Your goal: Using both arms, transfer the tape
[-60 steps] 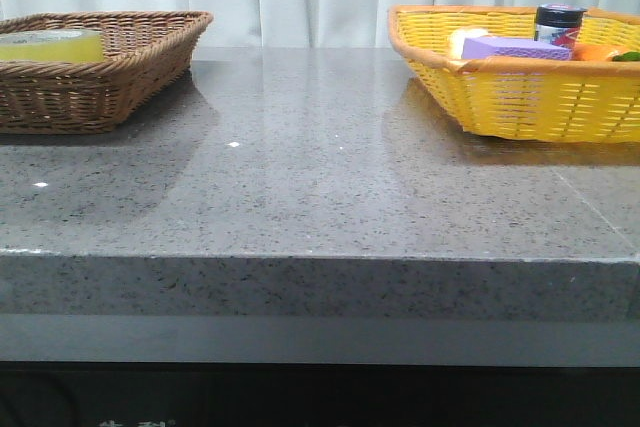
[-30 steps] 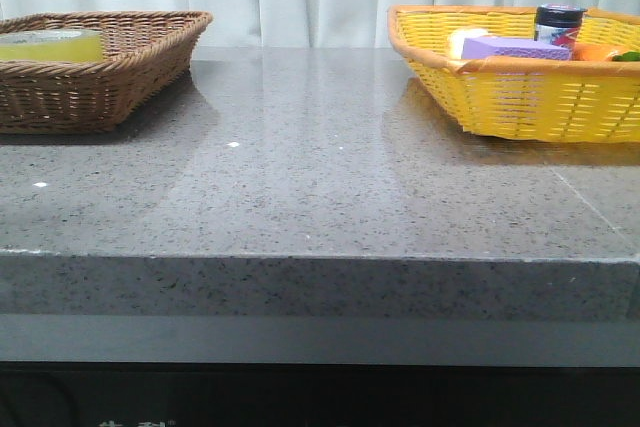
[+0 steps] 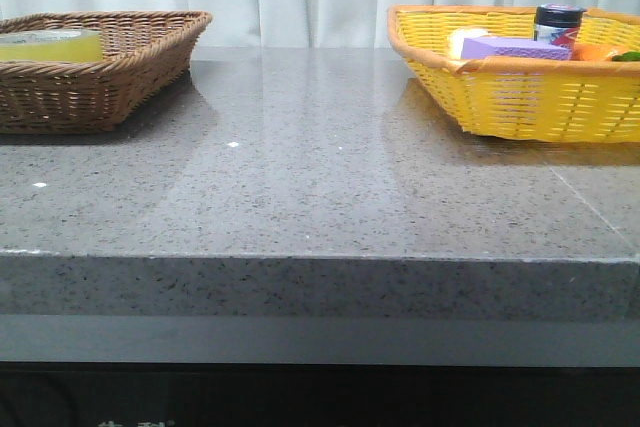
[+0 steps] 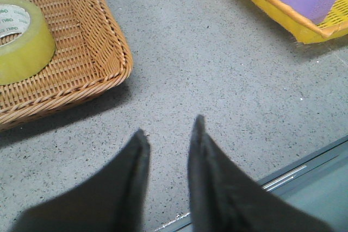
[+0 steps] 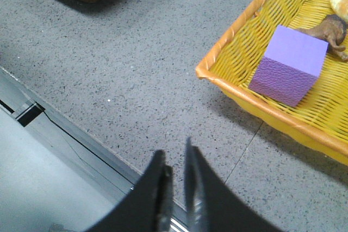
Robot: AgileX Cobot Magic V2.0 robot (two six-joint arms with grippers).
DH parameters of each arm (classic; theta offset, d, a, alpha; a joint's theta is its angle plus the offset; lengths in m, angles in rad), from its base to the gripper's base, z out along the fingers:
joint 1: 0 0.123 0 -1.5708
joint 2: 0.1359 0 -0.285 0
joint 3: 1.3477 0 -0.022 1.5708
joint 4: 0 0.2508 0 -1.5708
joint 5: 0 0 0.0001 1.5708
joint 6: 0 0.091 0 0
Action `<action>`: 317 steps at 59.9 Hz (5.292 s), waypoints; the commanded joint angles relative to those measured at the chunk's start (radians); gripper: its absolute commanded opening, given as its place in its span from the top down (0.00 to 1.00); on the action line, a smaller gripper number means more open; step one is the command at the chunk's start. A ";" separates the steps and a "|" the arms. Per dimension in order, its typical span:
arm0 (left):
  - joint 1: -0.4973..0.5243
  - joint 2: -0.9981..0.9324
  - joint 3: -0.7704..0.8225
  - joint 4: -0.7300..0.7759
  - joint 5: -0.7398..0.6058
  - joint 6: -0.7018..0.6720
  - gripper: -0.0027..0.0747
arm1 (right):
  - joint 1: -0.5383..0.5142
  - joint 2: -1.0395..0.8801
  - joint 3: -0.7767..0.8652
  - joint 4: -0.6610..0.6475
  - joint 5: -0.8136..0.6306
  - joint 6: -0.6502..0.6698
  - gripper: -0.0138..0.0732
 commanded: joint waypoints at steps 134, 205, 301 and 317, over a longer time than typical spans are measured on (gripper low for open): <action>0.448 -0.786 0.873 -0.183 -0.771 0.122 0.99 | -0.004 -0.001 -0.024 0.009 -0.052 -0.008 0.92; 0.486 -0.786 0.873 -0.180 -0.780 0.133 0.99 | -0.004 -0.001 -0.024 0.009 -0.052 -0.008 0.92; 0.486 -0.784 0.873 -0.180 -0.780 0.133 0.99 | -0.410 -0.717 0.820 0.018 -0.706 -0.008 0.92; 0.486 -0.784 0.873 -0.180 -0.780 0.133 0.99 | -0.410 -0.718 0.820 0.000 -0.714 -0.001 0.92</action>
